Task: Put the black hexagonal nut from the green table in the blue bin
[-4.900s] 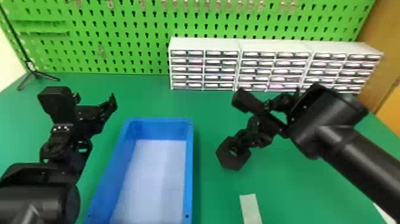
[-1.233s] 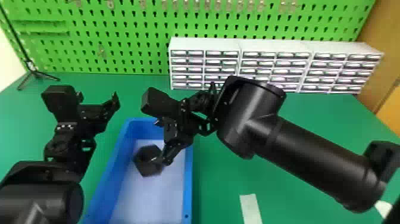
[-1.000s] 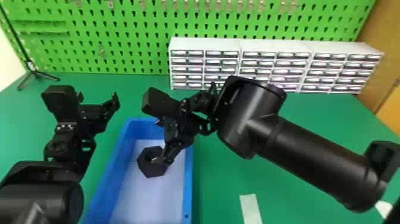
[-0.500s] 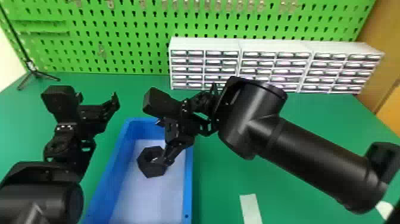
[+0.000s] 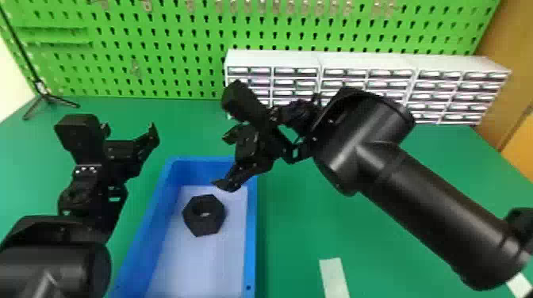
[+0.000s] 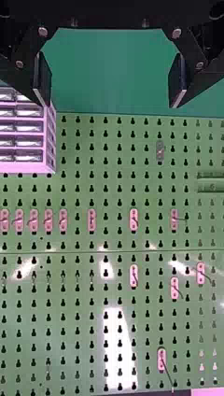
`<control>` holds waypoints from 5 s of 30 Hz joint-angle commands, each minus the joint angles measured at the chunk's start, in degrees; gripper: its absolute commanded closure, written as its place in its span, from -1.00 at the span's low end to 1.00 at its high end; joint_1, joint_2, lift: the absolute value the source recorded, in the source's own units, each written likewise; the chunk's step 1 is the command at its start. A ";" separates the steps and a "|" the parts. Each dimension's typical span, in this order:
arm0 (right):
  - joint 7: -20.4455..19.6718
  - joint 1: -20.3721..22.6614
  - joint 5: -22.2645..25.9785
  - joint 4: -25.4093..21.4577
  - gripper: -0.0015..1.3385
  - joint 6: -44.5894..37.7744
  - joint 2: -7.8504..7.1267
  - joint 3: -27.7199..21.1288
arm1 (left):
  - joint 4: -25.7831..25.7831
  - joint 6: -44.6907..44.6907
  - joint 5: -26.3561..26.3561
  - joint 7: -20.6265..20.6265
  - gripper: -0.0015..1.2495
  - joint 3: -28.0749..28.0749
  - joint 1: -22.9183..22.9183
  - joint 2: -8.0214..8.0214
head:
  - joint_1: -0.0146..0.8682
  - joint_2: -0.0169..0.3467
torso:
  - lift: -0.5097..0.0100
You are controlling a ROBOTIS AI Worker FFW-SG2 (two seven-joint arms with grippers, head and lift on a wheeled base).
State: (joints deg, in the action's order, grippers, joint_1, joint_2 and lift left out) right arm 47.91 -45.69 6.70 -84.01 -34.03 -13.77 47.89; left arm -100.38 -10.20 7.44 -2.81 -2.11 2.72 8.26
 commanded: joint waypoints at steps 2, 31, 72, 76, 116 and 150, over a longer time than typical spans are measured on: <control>0.08 2.98 -0.37 0.42 -0.85 0.02 0.67 -7.02 | -0.08 0.09 0.12 0.00 -0.52 0.08 0.00 0.00 | 0.58 -0.76 | 0.59; -7.48 16.34 -3.80 1.56 -0.84 3.36 6.56 -37.16 | -0.79 0.26 0.21 0.00 -0.52 -0.36 -0.26 0.00 | 0.58 -0.76 | 0.59; -37.01 34.09 -2.83 -2.83 -0.84 27.79 12.98 -47.36 | -0.87 0.35 0.30 -0.35 -0.52 0.35 -0.09 -0.09 | 0.58 -0.76 | 0.59; -39.65 34.88 -2.22 -2.74 -0.84 29.11 13.24 -47.36 | -0.87 0.35 0.30 -0.44 -0.52 0.44 -0.17 -0.09 | 0.58 -0.76 | 0.59; -40.44 35.23 -2.83 -2.57 -0.84 26.21 12.62 -46.31 | -0.61 0.26 0.12 -0.62 -0.52 1.49 0.09 -0.09 | 0.58 -0.76 | 0.59; -40.70 35.41 -3.01 -2.57 -0.84 26.30 12.62 -46.48 | -0.52 1.32 -0.76 -0.26 -0.52 1.05 -0.35 -0.09 | 0.58 -0.76 | 0.59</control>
State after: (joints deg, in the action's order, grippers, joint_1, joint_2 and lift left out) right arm 7.20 -10.28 3.65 -86.57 -7.73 -1.12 1.40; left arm -100.89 -8.96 6.54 -3.34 -0.70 2.52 8.17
